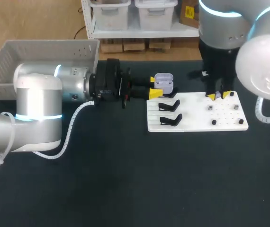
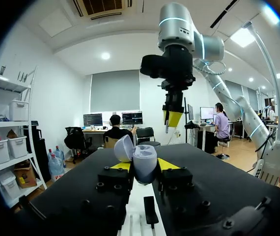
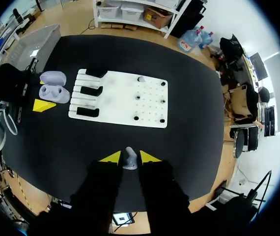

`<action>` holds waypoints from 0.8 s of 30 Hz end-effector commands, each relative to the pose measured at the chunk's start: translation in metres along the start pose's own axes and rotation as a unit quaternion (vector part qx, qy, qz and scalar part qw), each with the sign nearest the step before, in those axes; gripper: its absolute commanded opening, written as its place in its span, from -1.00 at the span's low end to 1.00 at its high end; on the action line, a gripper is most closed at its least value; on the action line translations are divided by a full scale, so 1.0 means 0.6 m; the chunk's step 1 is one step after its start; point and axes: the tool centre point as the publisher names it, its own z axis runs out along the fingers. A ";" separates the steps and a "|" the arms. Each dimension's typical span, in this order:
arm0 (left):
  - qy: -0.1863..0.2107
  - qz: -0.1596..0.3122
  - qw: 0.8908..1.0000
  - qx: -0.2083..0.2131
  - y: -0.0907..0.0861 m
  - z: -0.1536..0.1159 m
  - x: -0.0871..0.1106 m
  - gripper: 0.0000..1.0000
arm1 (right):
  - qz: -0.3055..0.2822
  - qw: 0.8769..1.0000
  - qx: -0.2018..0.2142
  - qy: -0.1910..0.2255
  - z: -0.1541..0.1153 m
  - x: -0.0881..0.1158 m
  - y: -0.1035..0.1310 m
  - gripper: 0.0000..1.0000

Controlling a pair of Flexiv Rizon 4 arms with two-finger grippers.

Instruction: Pick up each earbud case from the left stands, insert the matching earbuds, close the lid, and place the case in the box.

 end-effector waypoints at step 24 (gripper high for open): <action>-0.015 0.017 1.000 -0.003 -0.045 0.051 0.012 -1.00 | 0.170 0.985 -0.015 0.013 -0.018 -0.028 0.043 -1.00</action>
